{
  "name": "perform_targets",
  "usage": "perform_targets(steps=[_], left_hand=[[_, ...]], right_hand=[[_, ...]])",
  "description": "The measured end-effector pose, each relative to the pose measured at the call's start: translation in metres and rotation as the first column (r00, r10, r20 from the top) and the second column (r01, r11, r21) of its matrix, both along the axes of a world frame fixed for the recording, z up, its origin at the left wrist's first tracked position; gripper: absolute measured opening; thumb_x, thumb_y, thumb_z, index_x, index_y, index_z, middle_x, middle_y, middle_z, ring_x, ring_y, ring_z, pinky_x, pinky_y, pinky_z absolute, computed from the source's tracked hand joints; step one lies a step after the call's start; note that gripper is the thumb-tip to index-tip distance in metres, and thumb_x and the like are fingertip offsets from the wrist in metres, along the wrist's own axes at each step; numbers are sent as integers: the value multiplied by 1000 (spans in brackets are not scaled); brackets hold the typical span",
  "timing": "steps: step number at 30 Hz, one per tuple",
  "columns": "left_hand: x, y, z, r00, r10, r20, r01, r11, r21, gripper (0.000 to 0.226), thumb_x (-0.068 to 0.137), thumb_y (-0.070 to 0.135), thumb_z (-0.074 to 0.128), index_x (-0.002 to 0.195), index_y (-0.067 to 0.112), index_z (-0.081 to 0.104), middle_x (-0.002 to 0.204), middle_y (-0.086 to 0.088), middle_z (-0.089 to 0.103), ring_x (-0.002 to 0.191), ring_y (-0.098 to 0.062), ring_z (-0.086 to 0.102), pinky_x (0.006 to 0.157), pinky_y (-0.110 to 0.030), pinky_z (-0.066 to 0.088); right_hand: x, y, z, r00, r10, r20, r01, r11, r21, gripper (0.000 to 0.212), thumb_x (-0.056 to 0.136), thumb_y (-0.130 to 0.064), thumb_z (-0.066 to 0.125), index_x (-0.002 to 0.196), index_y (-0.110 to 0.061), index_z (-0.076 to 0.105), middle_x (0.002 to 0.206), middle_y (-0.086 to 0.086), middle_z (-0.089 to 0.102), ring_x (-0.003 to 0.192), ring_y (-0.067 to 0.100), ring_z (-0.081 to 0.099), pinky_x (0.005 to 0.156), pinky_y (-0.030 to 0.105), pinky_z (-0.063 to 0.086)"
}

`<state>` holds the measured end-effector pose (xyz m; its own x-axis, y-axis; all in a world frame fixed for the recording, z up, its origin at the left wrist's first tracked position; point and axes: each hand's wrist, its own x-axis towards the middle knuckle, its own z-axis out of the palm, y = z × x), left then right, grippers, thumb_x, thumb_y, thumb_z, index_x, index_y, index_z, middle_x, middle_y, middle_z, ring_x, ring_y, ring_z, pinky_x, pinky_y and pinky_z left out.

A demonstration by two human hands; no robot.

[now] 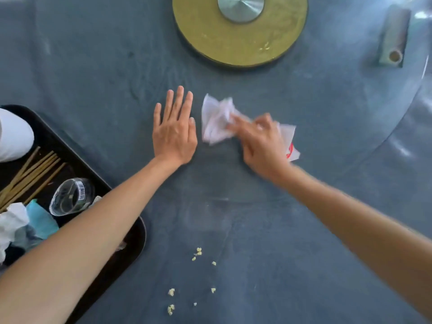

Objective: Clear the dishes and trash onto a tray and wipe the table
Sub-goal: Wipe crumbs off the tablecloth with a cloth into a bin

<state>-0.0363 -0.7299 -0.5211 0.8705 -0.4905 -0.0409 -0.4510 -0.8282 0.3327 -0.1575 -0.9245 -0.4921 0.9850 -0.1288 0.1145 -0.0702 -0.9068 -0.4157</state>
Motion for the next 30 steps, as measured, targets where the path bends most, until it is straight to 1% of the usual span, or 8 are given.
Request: perform_targets(steps=[5,7,9,12,15,19,24,30], left_hand=[[30,23,8,999,-52,1,52,999,10,59,102,17,29,161,15,26,171,-4,18,159,-23,10,127,-49,5],[34,25,14,999,-31,-21,32,999,30,57,104,12,32,161,12,27,171,-7,17,159,-27,10,127,-51,6],[24,19,21,995,31,-90,-31,1000,0,56,104,10,35,159,8,30,170,-12,18,158,-30,10,126,-54,8],[-15,-3,29,980,109,-164,-115,993,-29,51,106,18,34,157,9,35,170,-15,16,158,-32,9,125,-57,8],[-55,-30,29,974,121,-194,-126,992,-16,54,108,36,28,159,17,30,171,-16,7,158,-33,0,124,-59,0],[-69,-34,12,990,92,-103,-85,994,70,60,106,43,18,164,27,13,172,-12,-4,158,-32,-9,124,-58,-6],[-43,-4,-4,1000,16,-10,-15,994,105,60,105,39,19,163,27,20,172,-13,8,159,-32,2,126,-57,5],[-10,27,2,998,-53,-30,54,998,45,60,102,41,28,160,28,30,171,-10,14,159,-28,6,126,-55,5]], right_hand=[[-124,92,10,961,264,-78,-245,950,196,66,64,10,68,121,-23,75,142,-12,64,86,27,52,65,40,50],[-122,91,23,970,243,-19,-224,917,329,58,74,18,67,121,-15,75,137,-10,67,80,27,51,71,42,54],[-83,67,44,985,131,114,-165,911,377,51,83,19,61,123,-12,74,126,-27,65,78,24,46,82,29,50],[10,-8,65,962,-113,249,58,974,219,38,96,3,54,123,-18,71,99,-23,66,78,24,46,75,26,35],[89,-96,55,951,-291,106,289,957,32,36,106,-19,46,134,-19,69,128,1,73,99,32,53,92,35,38],[97,-114,22,915,-391,-93,387,920,-66,40,108,-21,42,143,-26,61,147,-6,61,118,41,50,98,44,39],[-7,-29,1,998,-49,-31,49,999,21,46,96,-4,54,132,-28,70,146,-14,60,97,31,53,82,48,47],[-134,51,15,931,344,-125,-305,918,255,63,78,14,60,121,-28,76,143,-20,61,85,25,53,70,48,51]])
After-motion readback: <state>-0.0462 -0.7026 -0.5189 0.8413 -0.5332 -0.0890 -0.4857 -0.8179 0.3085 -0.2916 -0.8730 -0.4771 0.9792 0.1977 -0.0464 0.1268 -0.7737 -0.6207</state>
